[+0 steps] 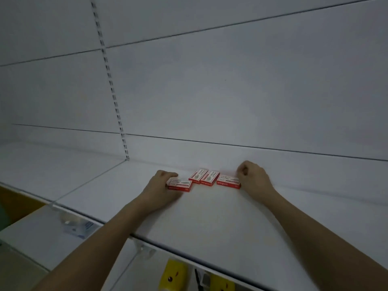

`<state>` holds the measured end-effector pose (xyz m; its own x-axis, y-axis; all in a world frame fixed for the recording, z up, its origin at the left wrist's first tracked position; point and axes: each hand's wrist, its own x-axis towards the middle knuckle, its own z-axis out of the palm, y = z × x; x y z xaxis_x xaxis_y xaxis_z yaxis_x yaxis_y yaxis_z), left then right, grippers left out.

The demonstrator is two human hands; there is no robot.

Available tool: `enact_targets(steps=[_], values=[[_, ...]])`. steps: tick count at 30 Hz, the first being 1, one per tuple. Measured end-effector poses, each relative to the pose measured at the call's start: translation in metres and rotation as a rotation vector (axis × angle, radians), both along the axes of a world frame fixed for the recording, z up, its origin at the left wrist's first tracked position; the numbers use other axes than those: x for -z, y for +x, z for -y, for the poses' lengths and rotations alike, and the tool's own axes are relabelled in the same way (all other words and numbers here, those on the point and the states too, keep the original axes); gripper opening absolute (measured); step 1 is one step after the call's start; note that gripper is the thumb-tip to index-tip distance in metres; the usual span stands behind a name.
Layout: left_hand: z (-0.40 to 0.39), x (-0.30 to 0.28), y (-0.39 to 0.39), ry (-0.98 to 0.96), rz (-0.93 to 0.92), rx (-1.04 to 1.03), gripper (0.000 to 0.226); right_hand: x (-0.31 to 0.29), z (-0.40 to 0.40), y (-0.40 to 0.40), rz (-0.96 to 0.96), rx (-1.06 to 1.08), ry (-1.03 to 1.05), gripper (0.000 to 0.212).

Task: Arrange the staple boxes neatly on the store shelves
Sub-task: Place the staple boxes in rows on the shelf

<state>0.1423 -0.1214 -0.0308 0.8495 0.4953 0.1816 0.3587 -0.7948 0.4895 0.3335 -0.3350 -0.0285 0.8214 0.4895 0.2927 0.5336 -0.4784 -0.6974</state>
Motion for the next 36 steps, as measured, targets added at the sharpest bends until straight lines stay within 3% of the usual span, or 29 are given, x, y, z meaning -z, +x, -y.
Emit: enact_targets(steps=[6,8,10,13,18,23,26,36], values=[[-0.034,-0.021,0.039,-0.075,-0.223,0.326,0.040,-0.003,-0.007,-0.006,-0.020,-0.031,-0.300,0.029],[-0.038,-0.021,0.044,-0.119,-0.211,0.368,0.040,-0.015,-0.010,-0.008,-0.102,-0.071,-0.447,0.048],[-0.044,-0.012,0.042,-0.203,-0.082,0.358,0.035,-0.013,-0.015,-0.013,-0.093,-0.058,-0.513,0.057],[-0.050,-0.007,0.042,-0.230,0.097,0.371,0.030,0.001,-0.016,-0.015,-0.012,-0.003,-0.395,0.045],[-0.039,-0.003,0.047,-0.219,0.251,0.428,0.034,-0.005,-0.006,-0.016,0.049,-0.103,-0.318,0.030],[-0.043,-0.003,0.048,-0.321,0.404,0.395,0.045,-0.012,-0.003,-0.028,0.046,-0.110,-0.079,0.027],[-0.043,-0.004,0.048,-0.223,0.502,0.400,0.048,-0.018,-0.010,-0.035,0.065,-0.139,0.025,0.032],[-0.049,0.000,0.049,-0.192,0.481,0.355,0.051,-0.017,-0.015,-0.040,0.058,-0.129,0.172,0.039]])
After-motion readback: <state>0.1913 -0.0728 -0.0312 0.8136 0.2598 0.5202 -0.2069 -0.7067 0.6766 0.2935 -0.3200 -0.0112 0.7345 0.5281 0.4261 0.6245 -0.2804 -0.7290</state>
